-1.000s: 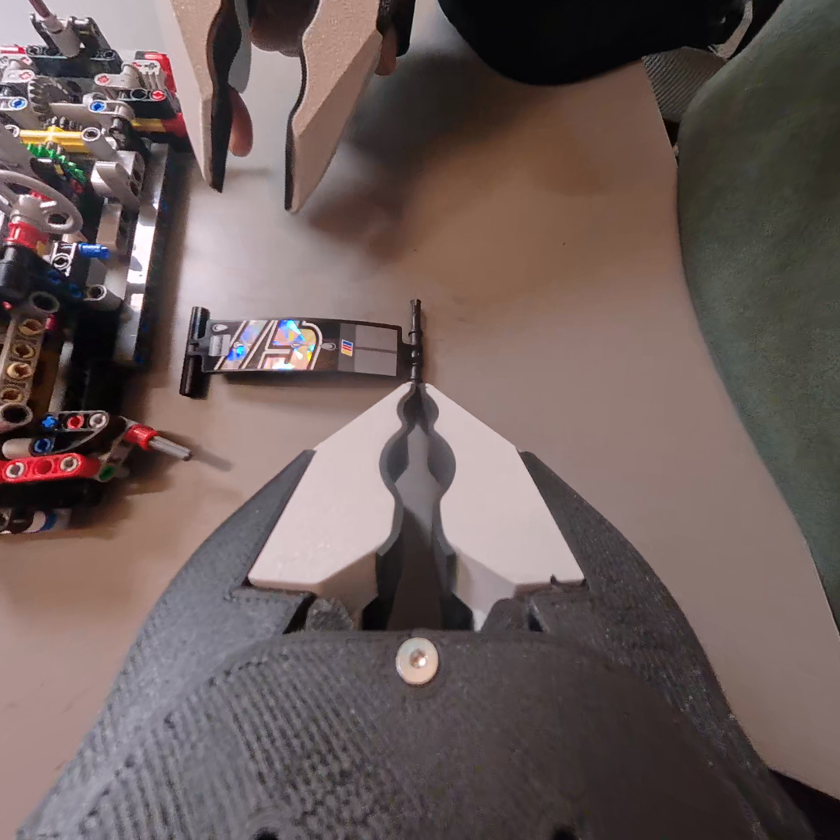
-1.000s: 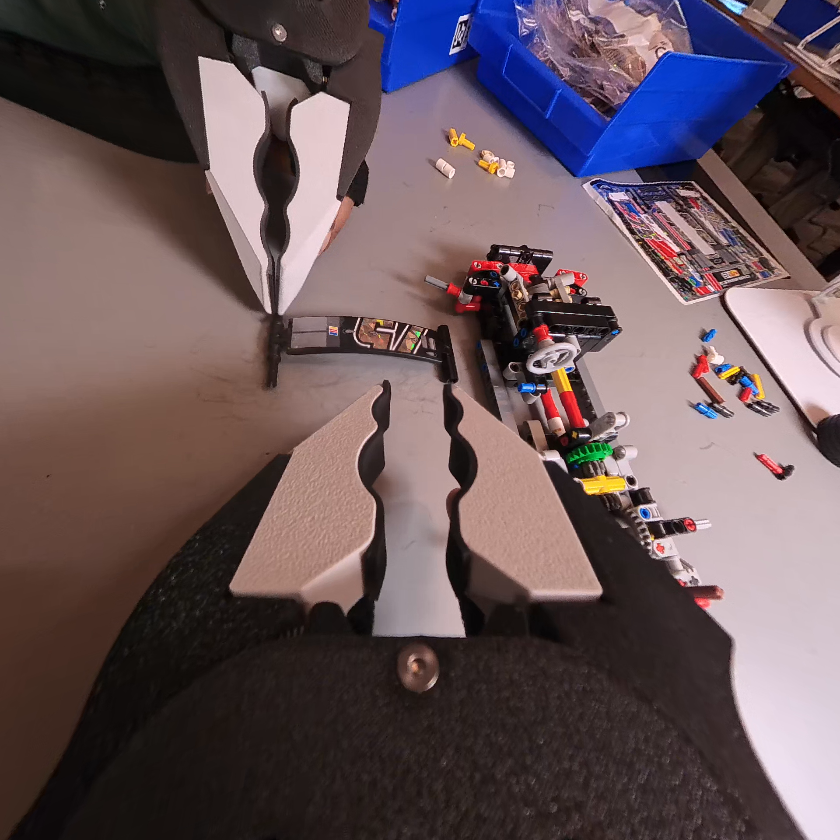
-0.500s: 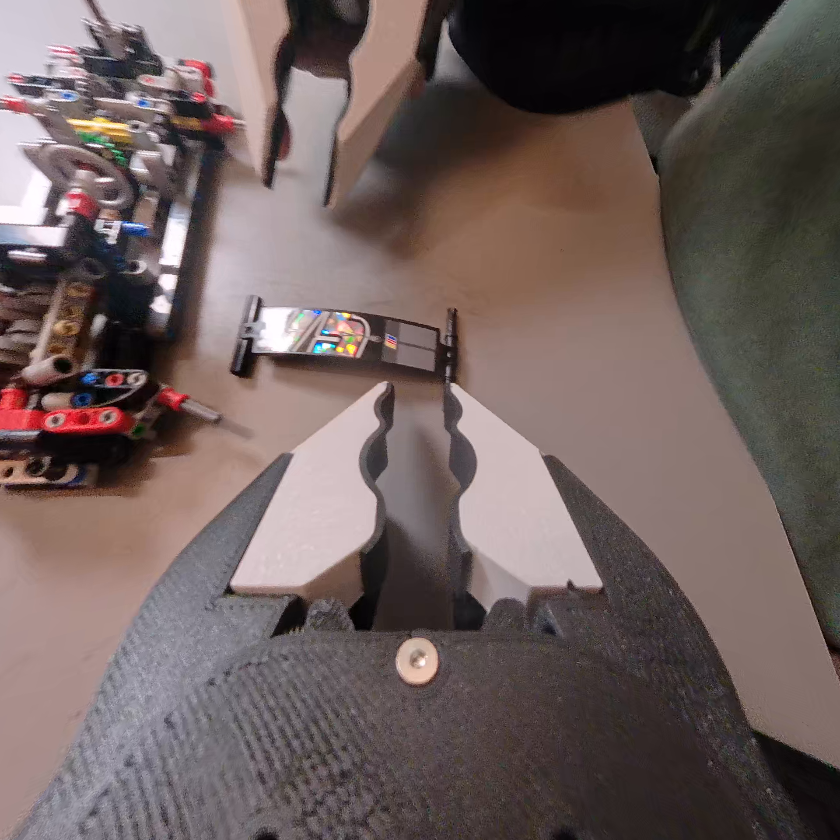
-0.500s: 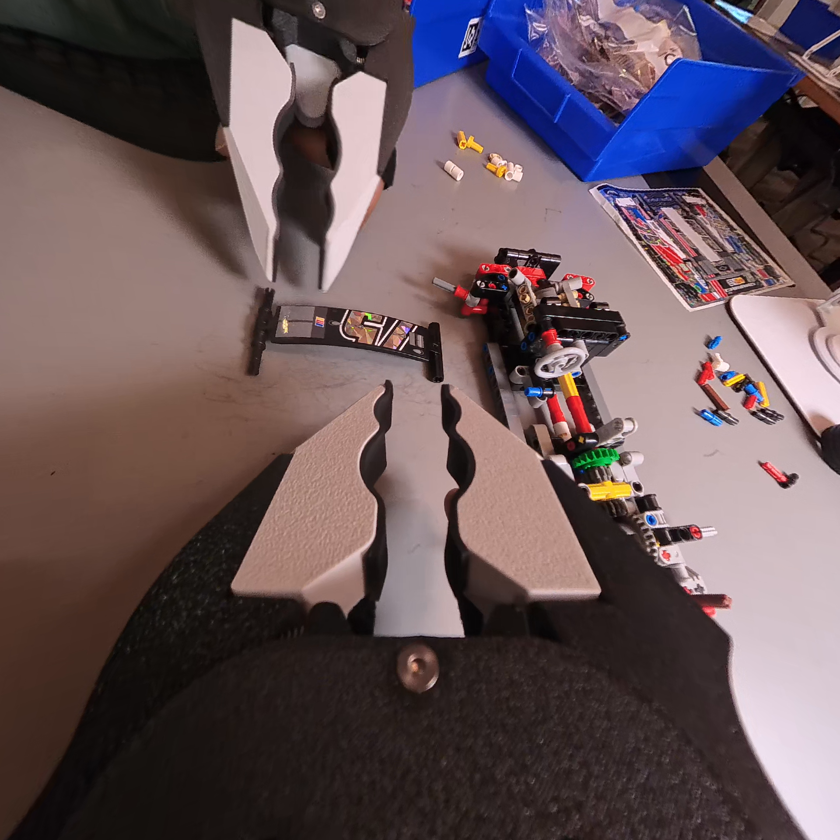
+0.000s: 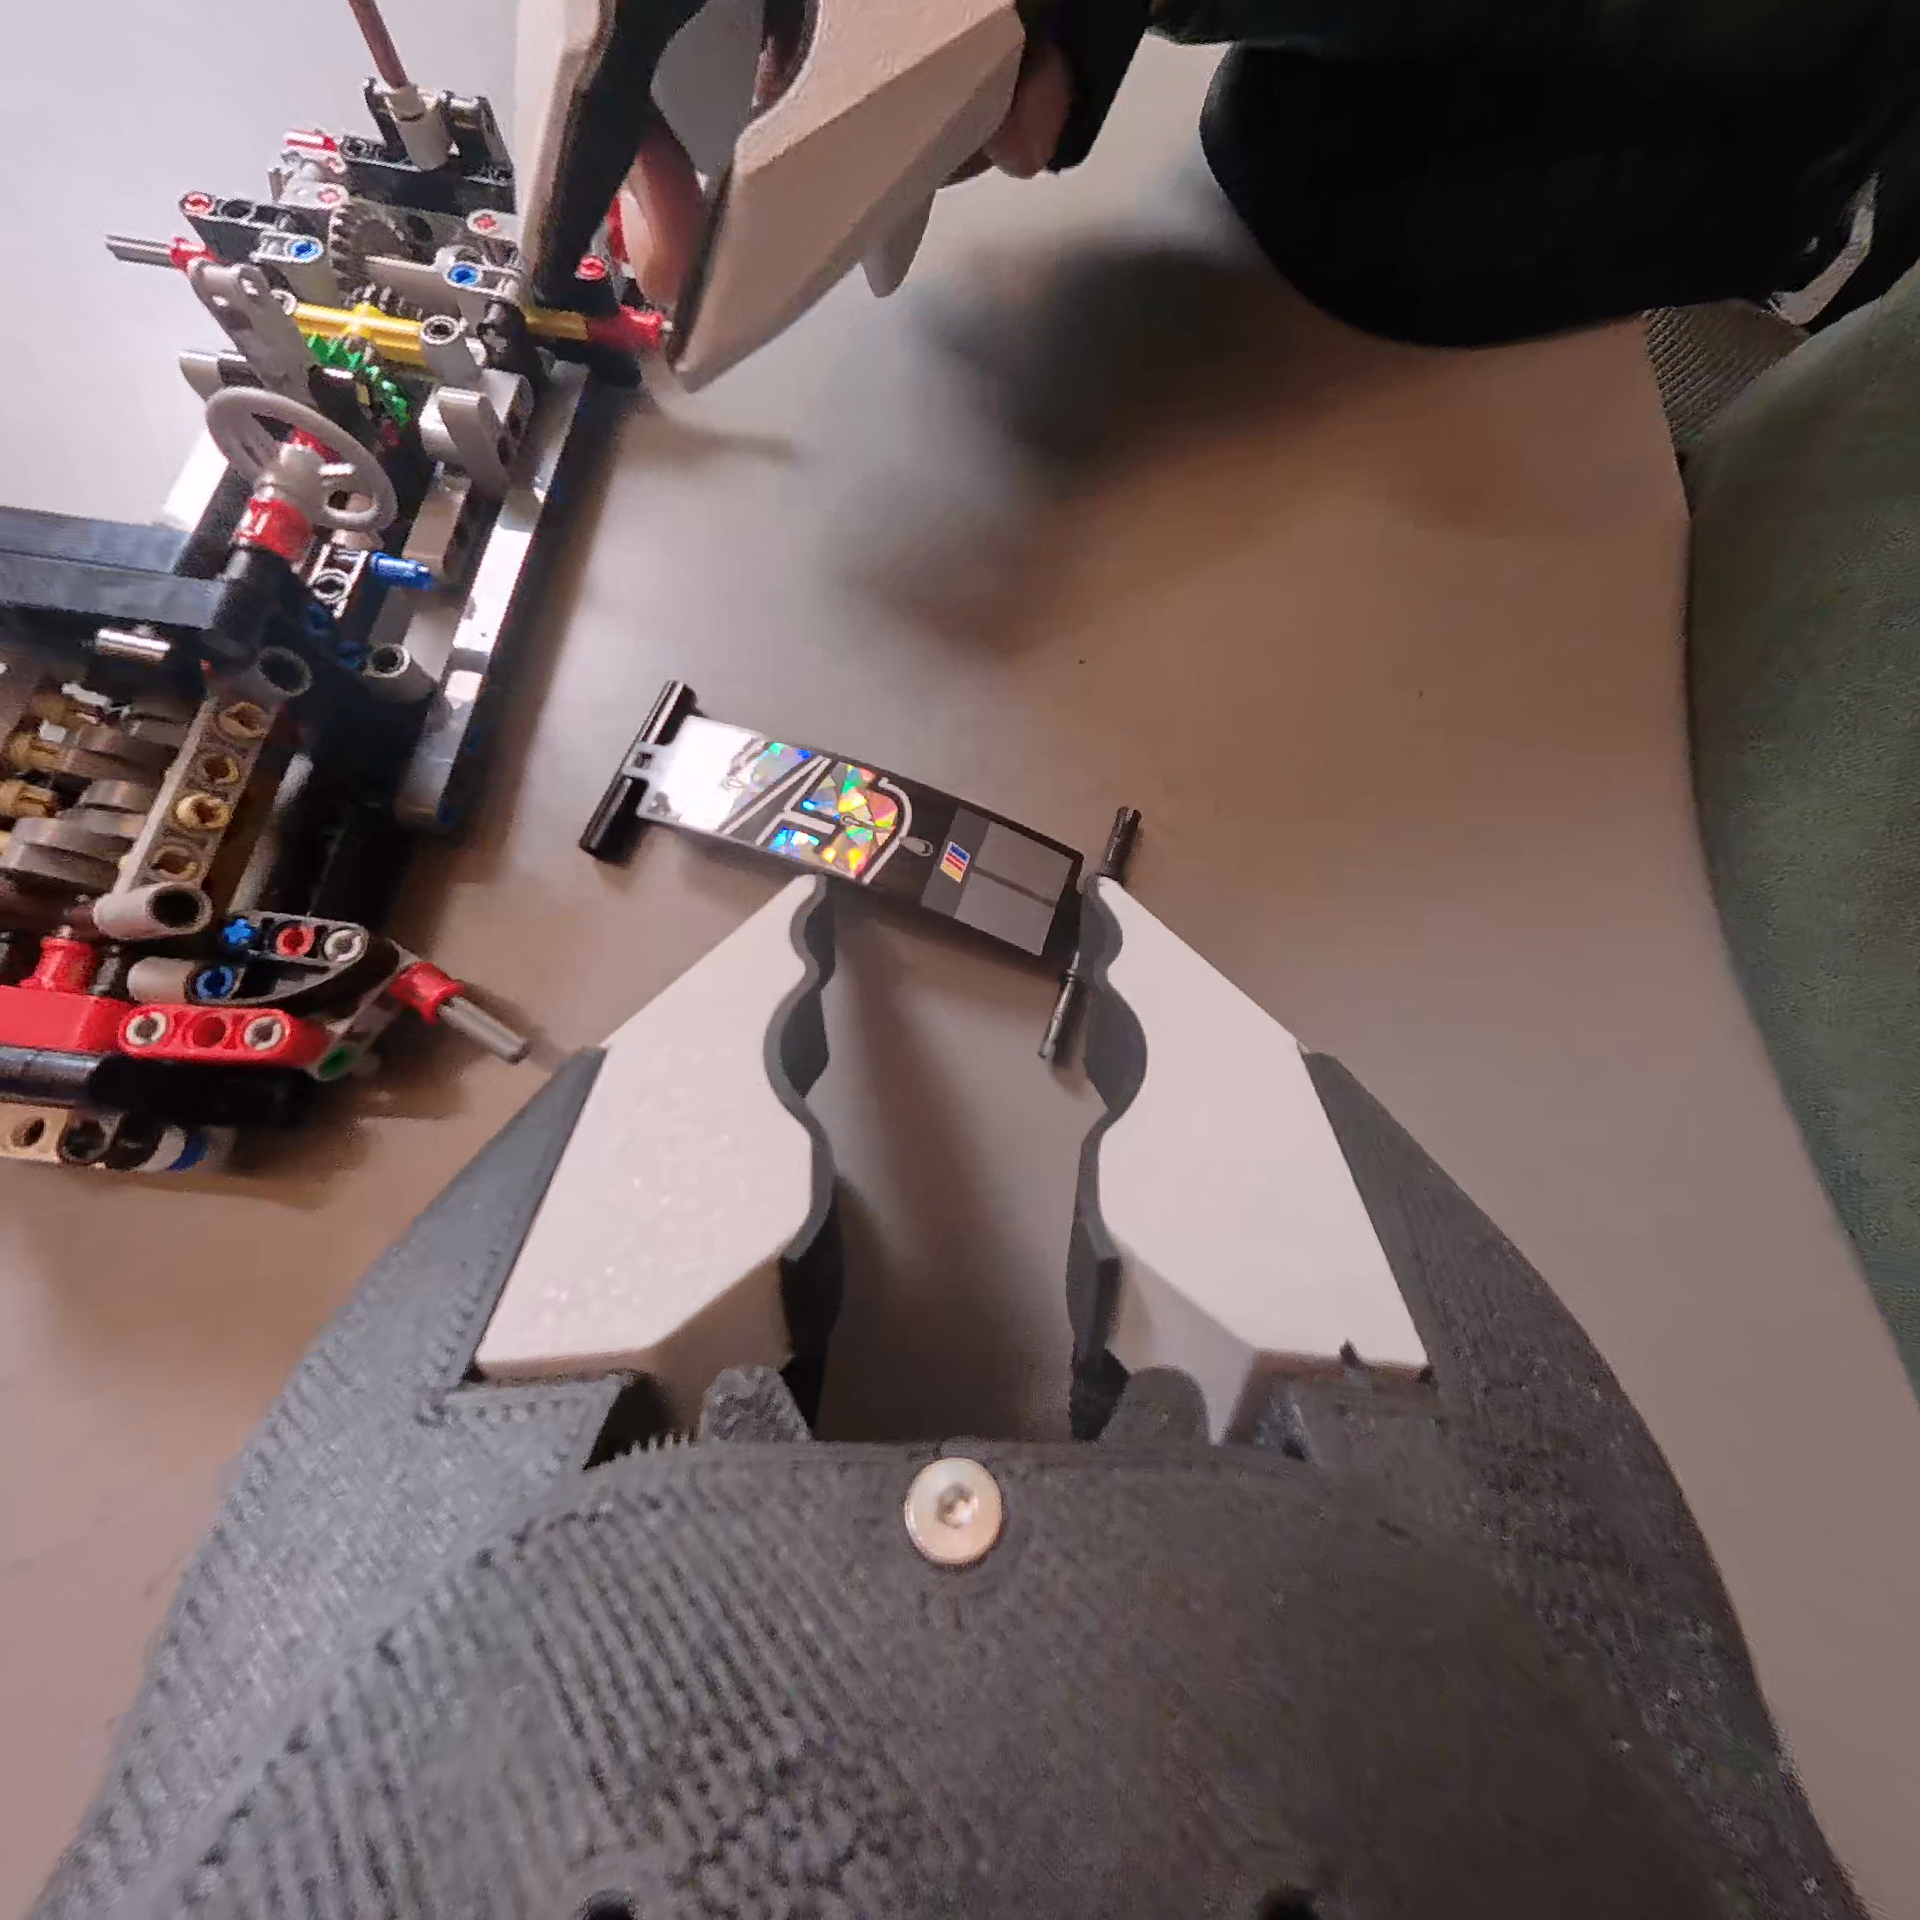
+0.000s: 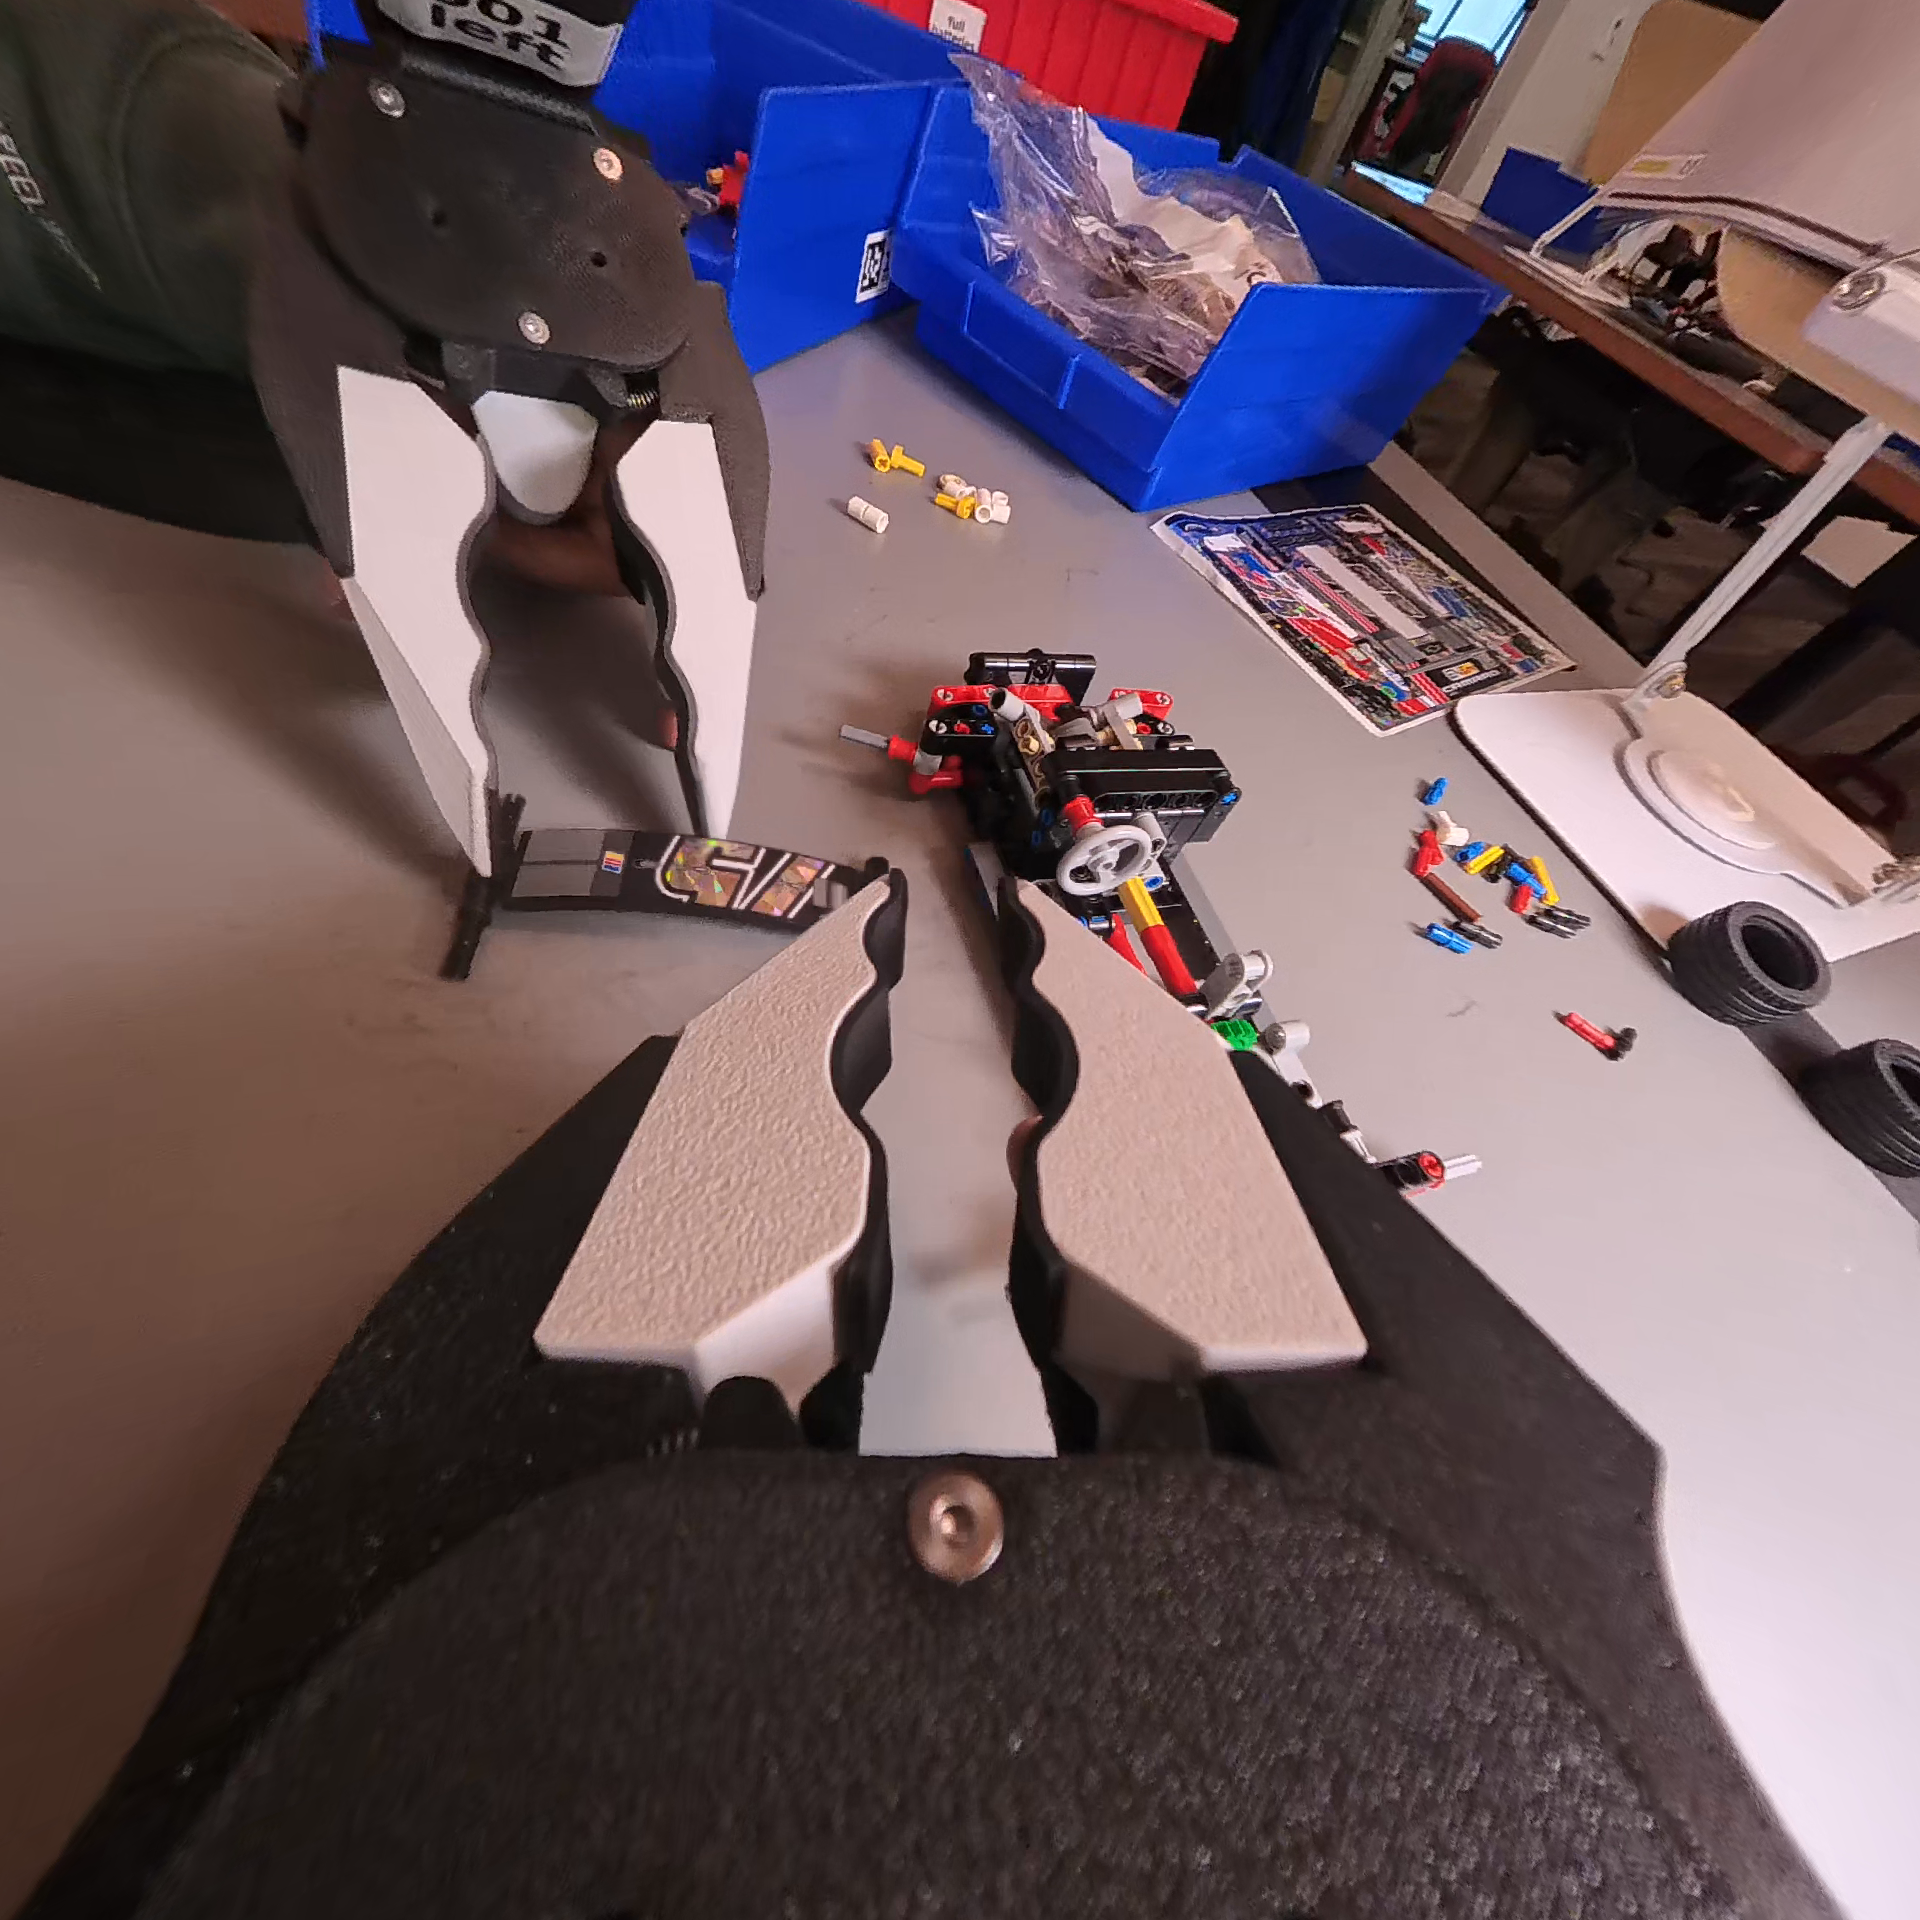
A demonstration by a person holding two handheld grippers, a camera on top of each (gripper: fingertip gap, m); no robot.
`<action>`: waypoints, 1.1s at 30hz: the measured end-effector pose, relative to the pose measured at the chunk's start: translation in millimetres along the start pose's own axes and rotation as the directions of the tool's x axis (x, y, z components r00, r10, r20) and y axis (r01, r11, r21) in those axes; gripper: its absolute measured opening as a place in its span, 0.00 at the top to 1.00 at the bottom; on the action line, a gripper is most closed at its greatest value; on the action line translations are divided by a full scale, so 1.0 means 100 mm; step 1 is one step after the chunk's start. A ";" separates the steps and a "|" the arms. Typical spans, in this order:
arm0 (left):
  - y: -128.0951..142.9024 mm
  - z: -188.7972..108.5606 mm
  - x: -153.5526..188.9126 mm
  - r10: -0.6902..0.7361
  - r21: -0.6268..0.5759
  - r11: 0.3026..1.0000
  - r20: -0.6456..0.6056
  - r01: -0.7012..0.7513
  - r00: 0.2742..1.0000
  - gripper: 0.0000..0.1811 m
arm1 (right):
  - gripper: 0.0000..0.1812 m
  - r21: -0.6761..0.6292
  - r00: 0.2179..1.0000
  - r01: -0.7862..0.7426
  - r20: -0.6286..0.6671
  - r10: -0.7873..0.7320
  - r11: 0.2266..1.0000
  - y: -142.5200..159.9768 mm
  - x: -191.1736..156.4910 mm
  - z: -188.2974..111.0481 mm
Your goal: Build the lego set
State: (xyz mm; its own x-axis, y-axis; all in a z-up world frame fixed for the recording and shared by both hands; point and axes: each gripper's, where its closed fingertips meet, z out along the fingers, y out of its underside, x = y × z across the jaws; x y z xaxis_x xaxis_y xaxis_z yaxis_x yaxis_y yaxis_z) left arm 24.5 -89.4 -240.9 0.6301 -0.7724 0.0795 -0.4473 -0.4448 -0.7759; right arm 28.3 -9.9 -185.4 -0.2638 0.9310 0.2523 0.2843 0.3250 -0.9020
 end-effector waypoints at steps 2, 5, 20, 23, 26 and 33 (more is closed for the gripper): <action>-0.01 0.01 0.01 0.010 0.007 1.000 -0.003 -0.010 1.000 0.78 | 0.92 -0.005 1.000 0.010 0.000 -0.010 1.000 0.01 -0.01 0.01; -0.01 0.01 0.04 0.049 0.019 0.999 -0.012 -0.049 0.999 0.83 | 0.93 -0.006 1.000 0.016 0.000 -0.016 1.000 0.01 -0.02 0.01; -0.03 -0.08 -0.02 0.046 0.067 0.997 -0.018 -0.045 0.999 0.84 | 0.94 -0.013 0.999 0.031 -0.004 -0.031 0.999 0.01 -0.04 0.02; -0.01 -0.08 0.03 0.044 0.052 0.998 -0.044 -0.042 0.998 0.81 | 0.93 -0.020 1.000 0.029 0.008 -0.029 0.999 0.03 -0.06 0.04; 0.01 -0.03 0.07 0.037 0.031 0.999 -0.061 -0.035 0.997 0.72 | 0.93 -0.022 1.000 0.026 0.016 -0.026 0.999 0.04 -0.08 0.05; 0.01 0.02 0.10 0.085 0.003 0.996 -0.030 -0.085 0.996 0.75 | 0.90 0.003 0.998 0.007 0.069 -0.007 1.000 0.02 -0.15 0.04</action>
State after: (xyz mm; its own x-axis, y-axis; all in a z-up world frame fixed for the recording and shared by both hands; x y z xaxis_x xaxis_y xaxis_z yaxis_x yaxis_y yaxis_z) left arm 31.6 -96.7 -242.6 0.5708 -0.8205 0.0323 -0.4972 -0.3767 -0.7816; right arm 28.8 -24.2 -192.2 -0.3283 0.9152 0.2338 0.2800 0.3307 -0.9012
